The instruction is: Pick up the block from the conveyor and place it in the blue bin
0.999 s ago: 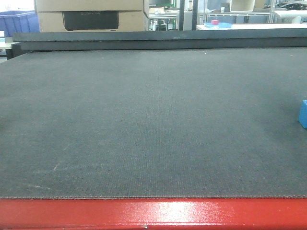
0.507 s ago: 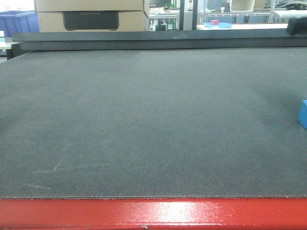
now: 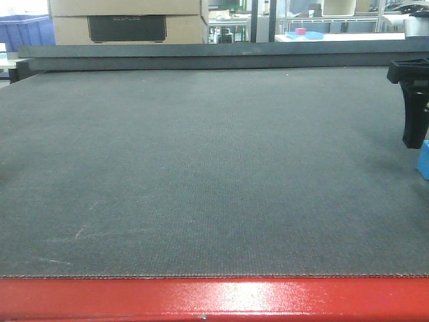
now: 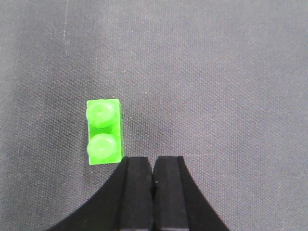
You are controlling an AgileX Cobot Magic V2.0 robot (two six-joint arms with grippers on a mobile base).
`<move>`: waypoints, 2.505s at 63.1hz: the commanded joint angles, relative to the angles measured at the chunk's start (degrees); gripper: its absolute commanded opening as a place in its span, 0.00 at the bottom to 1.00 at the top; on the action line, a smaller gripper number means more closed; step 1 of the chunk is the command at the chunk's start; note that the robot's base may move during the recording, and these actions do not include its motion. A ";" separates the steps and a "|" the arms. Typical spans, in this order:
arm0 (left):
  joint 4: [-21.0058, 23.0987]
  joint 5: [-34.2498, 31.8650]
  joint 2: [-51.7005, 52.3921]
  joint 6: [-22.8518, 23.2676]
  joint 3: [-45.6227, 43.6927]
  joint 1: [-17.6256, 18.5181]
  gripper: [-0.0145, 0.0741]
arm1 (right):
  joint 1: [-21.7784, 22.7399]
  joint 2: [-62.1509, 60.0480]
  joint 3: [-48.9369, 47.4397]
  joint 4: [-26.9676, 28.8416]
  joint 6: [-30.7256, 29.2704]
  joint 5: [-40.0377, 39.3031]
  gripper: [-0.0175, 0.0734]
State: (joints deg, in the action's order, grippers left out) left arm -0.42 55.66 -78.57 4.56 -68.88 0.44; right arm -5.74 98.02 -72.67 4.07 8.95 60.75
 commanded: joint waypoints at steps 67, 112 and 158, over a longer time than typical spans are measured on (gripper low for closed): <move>0.42 0.86 0.28 0.15 -0.30 0.27 0.04 | -0.09 1.34 0.05 1.14 0.18 -3.27 0.01; -9.82 9.92 -12.84 8.05 -6.22 0.27 0.04 | -0.09 -14.93 0.05 1.14 -3.76 -5.01 0.01; -4.74 4.22 -20.58 3.13 -6.12 -3.12 0.63 | -0.09 -14.64 0.15 1.14 -3.76 -3.87 0.01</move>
State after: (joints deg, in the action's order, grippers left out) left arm -5.47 60.57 -97.42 8.12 -74.63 -2.38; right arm -5.88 83.57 -72.57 5.77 5.62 57.17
